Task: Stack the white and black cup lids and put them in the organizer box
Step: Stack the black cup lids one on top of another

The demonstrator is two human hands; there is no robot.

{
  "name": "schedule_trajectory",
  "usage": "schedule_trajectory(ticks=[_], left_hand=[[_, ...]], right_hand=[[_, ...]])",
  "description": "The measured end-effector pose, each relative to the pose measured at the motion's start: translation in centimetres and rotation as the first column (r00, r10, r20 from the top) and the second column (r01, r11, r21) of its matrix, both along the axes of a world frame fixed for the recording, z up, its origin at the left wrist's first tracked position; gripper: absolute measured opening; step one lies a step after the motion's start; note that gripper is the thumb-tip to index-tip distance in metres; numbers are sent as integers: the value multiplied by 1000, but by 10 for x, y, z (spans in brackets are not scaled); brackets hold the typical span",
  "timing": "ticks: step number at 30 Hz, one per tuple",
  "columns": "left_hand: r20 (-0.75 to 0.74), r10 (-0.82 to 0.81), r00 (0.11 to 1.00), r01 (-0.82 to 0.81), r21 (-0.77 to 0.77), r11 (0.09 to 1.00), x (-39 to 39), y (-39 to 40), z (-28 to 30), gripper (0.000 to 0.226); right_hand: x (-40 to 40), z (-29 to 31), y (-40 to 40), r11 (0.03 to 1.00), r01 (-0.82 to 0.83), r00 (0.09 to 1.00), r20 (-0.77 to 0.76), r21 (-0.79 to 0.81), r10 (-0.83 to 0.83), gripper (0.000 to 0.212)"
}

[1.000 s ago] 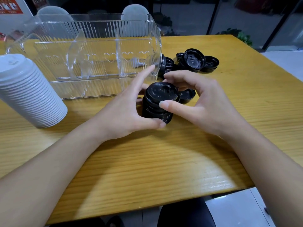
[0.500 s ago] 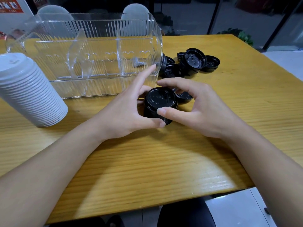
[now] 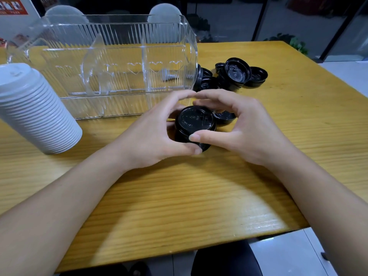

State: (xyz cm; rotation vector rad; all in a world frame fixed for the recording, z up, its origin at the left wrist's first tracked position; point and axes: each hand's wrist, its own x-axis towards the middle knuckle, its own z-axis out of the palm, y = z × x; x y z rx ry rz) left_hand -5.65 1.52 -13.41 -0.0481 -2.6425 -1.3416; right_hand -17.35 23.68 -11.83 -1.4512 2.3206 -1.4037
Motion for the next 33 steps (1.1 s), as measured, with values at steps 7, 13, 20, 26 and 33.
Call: schedule_trajectory(ticks=[7, 13, 20, 26, 33], left_hand=[[0, 11, 1000, -11, -50, 999, 3, 1, 1, 112], [-56, 39, 998, -41, -40, 998, 3, 6, 2, 72], [-50, 41, 998, -44, -57, 997, 5, 5, 6, 55], [-46, 38, 998, -40, -51, 998, 4, 5, 5, 58], [-47, 37, 998, -40, -48, 998, 4, 5, 5, 57]], right_hand=[[-14, -4, 0, 968, 221, 971, -66, -116, -229, 22], [-25, -13, 1, 936, 341, 928, -191, 83, -321, 15], [-29, -18, 1, 909, 371, 906, -289, 191, -309, 17], [-28, -18, 0, 898, 378, 906, -292, 227, -307, 5], [-27, -15, 1, 883, 405, 900, -273, 236, -340, 6]])
